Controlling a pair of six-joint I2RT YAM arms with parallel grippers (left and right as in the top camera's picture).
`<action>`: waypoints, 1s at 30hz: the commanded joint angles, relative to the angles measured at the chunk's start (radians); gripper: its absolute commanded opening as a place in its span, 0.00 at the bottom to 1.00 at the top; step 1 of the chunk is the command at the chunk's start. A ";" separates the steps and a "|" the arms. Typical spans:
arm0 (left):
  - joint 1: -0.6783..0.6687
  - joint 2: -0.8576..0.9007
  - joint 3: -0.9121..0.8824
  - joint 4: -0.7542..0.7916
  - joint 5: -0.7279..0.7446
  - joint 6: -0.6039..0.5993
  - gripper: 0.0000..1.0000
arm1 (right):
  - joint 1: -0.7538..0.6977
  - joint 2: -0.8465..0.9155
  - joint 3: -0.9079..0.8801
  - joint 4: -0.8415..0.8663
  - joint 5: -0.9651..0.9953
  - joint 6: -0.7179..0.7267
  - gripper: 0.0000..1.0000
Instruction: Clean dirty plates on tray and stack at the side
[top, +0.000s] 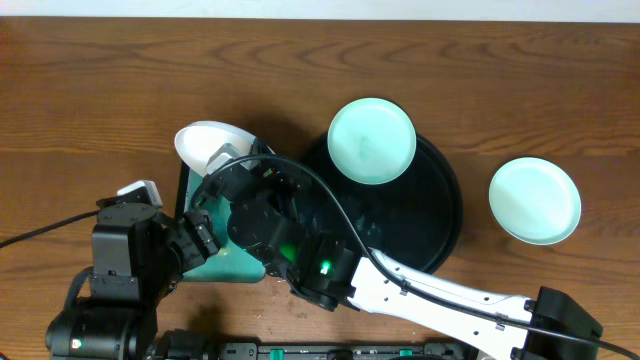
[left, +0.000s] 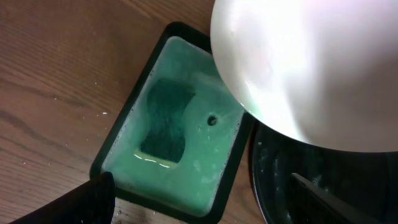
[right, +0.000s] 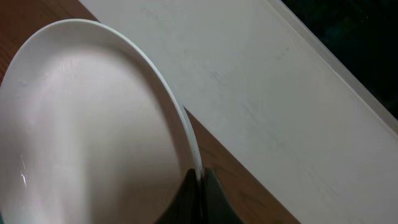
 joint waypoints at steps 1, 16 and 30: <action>0.005 0.000 0.026 -0.003 0.003 0.006 0.87 | 0.003 -0.021 0.010 0.007 0.024 -0.011 0.01; 0.005 0.000 0.026 -0.003 0.003 0.006 0.87 | 0.003 -0.021 0.010 0.008 0.024 -0.014 0.01; 0.005 0.000 0.026 -0.003 0.003 0.006 0.87 | -0.031 -0.014 0.010 -0.085 -0.117 0.183 0.01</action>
